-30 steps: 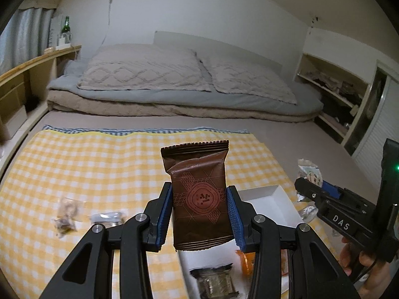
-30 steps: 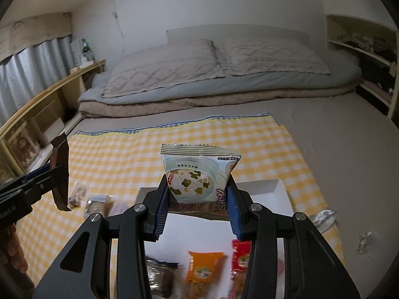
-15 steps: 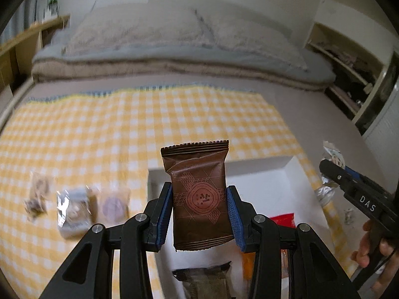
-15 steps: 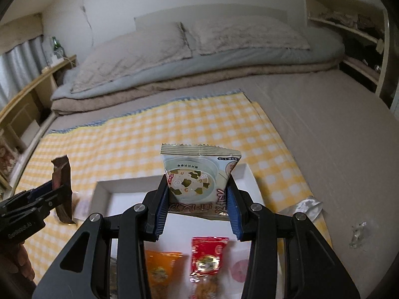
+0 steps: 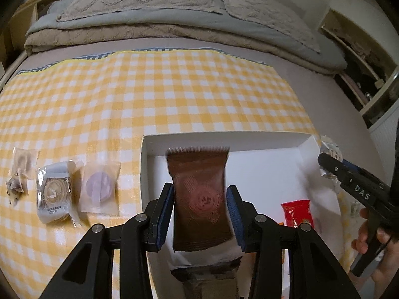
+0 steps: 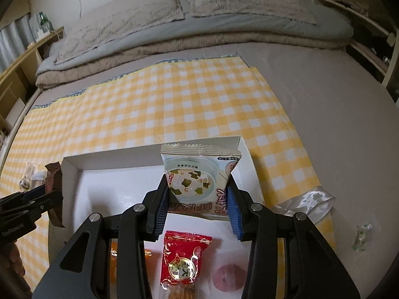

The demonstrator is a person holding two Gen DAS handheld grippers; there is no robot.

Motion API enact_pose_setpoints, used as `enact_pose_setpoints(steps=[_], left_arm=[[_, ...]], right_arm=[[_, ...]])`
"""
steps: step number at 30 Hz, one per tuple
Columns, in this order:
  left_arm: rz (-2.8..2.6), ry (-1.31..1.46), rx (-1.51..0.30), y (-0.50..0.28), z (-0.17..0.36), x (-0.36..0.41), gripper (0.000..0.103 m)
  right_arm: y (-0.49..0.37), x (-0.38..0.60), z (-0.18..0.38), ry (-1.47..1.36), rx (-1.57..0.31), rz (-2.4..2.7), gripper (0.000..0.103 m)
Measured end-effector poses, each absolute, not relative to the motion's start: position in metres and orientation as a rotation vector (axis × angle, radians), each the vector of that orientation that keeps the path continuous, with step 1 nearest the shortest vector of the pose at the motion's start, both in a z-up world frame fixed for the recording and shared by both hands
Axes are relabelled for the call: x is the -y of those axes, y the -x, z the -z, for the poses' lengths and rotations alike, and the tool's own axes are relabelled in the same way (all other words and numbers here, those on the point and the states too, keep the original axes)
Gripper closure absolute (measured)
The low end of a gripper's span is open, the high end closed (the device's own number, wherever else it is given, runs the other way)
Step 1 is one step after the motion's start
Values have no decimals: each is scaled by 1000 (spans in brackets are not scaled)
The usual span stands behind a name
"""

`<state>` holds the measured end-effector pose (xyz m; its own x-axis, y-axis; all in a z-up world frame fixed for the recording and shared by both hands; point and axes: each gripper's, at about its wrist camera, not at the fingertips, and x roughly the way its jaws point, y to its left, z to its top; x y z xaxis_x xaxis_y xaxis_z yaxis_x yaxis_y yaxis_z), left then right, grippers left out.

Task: Organize snacks
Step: 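Carry both packs into the tray and open both tools there, then withdraw both tools from the tray toward the remaining snacks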

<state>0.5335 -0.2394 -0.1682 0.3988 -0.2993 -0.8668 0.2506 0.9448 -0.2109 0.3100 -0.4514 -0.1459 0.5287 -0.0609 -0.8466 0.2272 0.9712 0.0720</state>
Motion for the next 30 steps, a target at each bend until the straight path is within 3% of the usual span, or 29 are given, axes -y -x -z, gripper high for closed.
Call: enact_pose_setpoints(steps=[1, 5, 9, 12, 17, 30], left_arm=[[348, 43, -1107, -537, 169, 241, 44], [348, 29, -1099, -528, 175, 241, 31], [348, 7, -1085, -501, 165, 232, 15], [346, -7, -1074, -493, 159, 228, 7], [348, -11, -1060, -478, 149, 223, 0], [356, -32, -1014, -448, 120, 214, 0]], right_arm=[[-311, 451, 147, -180, -1004, 175, 60], [-315, 452, 152, -179, -1013, 184, 56], [-313, 452, 155, -192, -1030, 174, 28], [-306, 452, 155, -196, -1037, 160, 22], [-292, 450, 150, -204, -1017, 156, 0], [-266, 435, 124, -196, -972, 173, 0]])
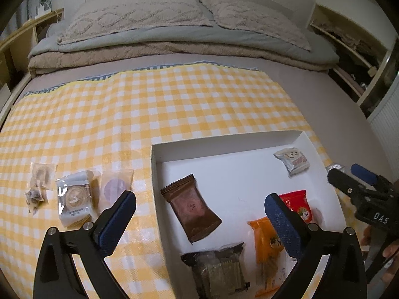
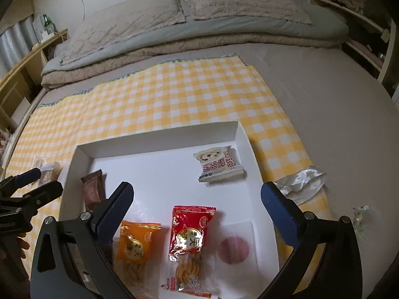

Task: Organize snacks
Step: 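Withdraw both tools from the tray toward the remaining snacks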

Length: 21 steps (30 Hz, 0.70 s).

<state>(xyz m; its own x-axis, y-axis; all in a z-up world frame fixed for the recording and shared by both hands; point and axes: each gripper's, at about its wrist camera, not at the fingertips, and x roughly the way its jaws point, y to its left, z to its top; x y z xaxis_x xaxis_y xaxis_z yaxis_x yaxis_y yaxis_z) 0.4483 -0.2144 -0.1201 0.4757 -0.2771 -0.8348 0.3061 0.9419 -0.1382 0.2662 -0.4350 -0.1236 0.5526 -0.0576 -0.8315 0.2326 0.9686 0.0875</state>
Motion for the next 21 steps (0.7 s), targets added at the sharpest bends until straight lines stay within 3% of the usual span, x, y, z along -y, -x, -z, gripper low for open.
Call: enact_pose_setpoints(steps=[21], left_arm=[[289, 4, -766, -361, 12, 94, 0]], right_arm=[[-233, 345, 22, -144, -738, 55, 0]])
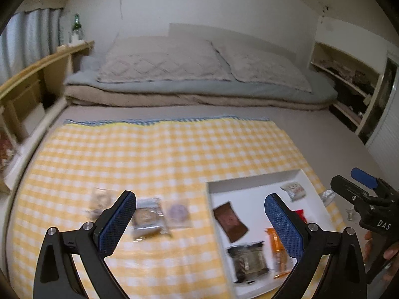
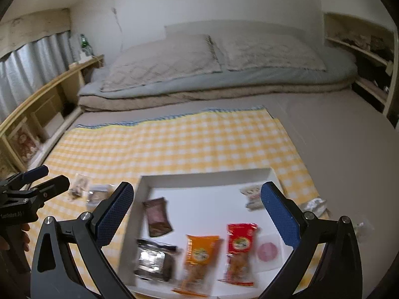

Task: Organize snacks
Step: 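Withdraw both tools from the tray toward the remaining snacks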

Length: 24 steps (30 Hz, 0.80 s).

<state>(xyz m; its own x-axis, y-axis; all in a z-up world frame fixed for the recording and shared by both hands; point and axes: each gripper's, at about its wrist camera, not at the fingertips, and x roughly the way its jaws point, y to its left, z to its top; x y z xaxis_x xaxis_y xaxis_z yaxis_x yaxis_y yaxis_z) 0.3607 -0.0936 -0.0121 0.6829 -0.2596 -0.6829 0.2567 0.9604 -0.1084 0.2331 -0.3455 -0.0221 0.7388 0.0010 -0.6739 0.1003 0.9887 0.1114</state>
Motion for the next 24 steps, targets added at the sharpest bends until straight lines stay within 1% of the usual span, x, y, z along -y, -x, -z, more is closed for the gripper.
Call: enact_pose_setpoints(steps=[11, 17, 24], left_arm=[[176, 28, -726, -319, -11, 5, 0], [98, 35, -753, -316, -3, -37, 0], [49, 36, -784, -331, 11, -65, 0]], right_arm=[[-249, 264, 12, -93, -722, -79, 0], [-261, 223, 21, -56, -738, -147, 0], [-280, 179, 38, -36, -774, -217, 0]])
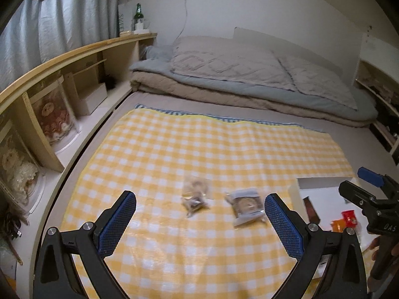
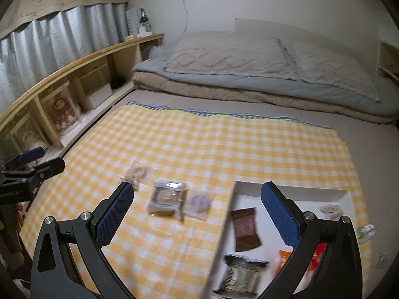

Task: Organize snacks
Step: 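Withdraw both tools from the tray toward the remaining snacks, then grasp the small clear pack with the left tool while the right tool grasps the deer-printed pack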

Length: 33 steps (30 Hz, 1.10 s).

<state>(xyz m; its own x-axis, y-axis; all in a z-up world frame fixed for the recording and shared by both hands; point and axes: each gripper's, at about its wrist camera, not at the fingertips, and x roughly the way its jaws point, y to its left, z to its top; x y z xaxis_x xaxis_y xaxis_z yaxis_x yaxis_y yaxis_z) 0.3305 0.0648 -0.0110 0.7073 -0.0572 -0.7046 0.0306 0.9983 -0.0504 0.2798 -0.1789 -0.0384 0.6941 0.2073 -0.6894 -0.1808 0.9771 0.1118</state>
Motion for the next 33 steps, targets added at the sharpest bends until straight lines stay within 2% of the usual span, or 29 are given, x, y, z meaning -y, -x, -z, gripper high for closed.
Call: enact_pose_setpoints(steps=[3, 9, 20, 22, 24, 33], left_arm=[[49, 53, -809, -343, 23, -73, 1], [43, 102, -895, -386, 53, -87, 11], [8, 149, -973, -450, 105, -88, 13], [-3, 182, -1007, -463, 118, -86, 14], [-14, 217, -1044, -476, 130, -85, 20], [-62, 341, -1161, -522, 185, -81, 24]], right_arm=[[-291, 166, 46, -44, -794, -236, 0], [-318, 138, 80, -48, -880, -256, 0], [-370, 98, 159, -77, -1073, -291, 0], [-379, 92, 173, -98, -1106, -283, 0], [-386, 87, 184, -108, -1129, -268, 0], [-407, 71, 223, -77, -1200, -258, 1]])
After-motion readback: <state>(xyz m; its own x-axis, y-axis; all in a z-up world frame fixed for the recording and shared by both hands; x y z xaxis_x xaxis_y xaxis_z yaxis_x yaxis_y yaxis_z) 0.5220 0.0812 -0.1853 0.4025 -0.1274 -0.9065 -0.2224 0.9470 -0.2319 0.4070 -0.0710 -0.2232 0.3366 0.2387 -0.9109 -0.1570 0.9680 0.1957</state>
